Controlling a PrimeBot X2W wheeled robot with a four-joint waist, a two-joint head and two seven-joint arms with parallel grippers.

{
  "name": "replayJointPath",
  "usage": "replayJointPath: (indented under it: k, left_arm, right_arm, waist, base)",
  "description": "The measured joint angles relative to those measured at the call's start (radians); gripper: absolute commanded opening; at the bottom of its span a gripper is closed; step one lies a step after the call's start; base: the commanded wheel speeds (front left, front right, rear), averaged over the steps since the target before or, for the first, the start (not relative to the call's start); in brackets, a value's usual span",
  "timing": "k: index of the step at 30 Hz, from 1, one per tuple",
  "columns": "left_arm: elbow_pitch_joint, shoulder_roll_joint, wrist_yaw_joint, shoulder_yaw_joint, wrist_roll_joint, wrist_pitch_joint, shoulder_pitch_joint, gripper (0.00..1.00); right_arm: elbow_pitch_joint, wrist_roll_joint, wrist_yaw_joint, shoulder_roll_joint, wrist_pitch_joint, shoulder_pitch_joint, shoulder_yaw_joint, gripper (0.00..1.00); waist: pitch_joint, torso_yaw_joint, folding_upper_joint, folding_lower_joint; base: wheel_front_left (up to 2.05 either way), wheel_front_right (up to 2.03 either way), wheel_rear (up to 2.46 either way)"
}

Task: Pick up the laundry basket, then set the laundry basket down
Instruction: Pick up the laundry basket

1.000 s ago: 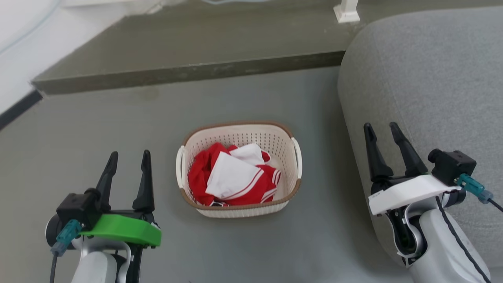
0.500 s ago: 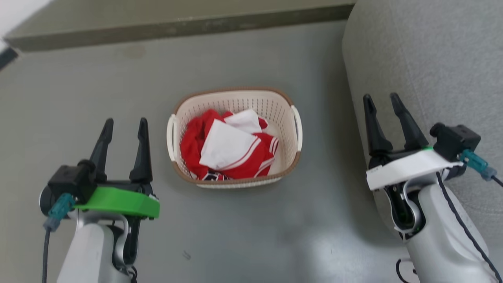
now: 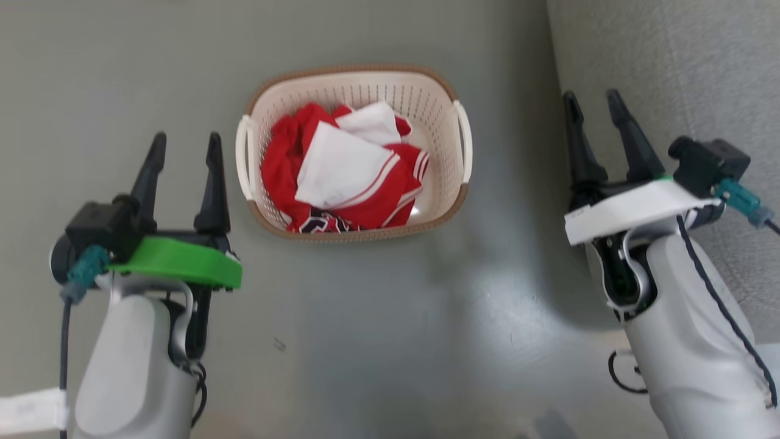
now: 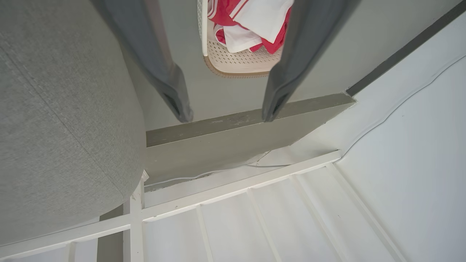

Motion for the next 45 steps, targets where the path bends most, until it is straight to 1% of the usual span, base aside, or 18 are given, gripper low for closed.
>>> replayJointPath:
  k: [7, 22, 35, 41, 45]
  left_arm:
    - [0.069, 0.005, -0.005, 0.007, 0.000, 0.000, -0.096, 1.00]
    - [0.250, 0.008, -0.010, 0.012, -0.001, 0.005, -0.287, 1.00]
    - [0.400, 0.006, -0.011, -0.003, -0.001, 0.028, -0.426, 1.00]
    - [0.475, 0.005, -0.012, -0.004, -0.001, 0.044, -0.480, 1.00]
    - [0.520, 0.005, -0.013, -0.004, -0.001, 0.052, -0.512, 1.00]
  right_arm:
    - [0.064, 0.000, 0.002, 0.000, -0.003, -0.102, 0.012, 1.00]
    - [0.248, 0.000, 0.008, 0.000, 0.017, -0.295, 0.047, 1.00]
    - [0.407, 0.023, 0.006, 0.000, 0.060, -0.430, 0.053, 1.00]
    - [0.467, 0.031, 0.007, -0.001, 0.075, -0.496, 0.078, 1.00]
    - [0.498, 0.059, 0.007, -0.001, 0.077, -0.532, 0.100, 1.00]
  waist:
    - [0.090, 0.000, 0.0000, 0.0000]
    - [0.258, 0.002, 0.0000, 0.0001]
    - [0.363, 0.016, 0.0000, 0.0001]
    - [0.406, 0.026, 0.0000, 0.0000]
    - [0.434, 0.029, 0.0000, 0.0000]
  base:
    - [0.00, 0.00, 0.00]
    - [0.00, 0.00, 0.00]
    - [0.00, 0.00, 0.00]
    - [0.00, 0.00, 0.00]
    - [0.00, 0.00, 0.00]
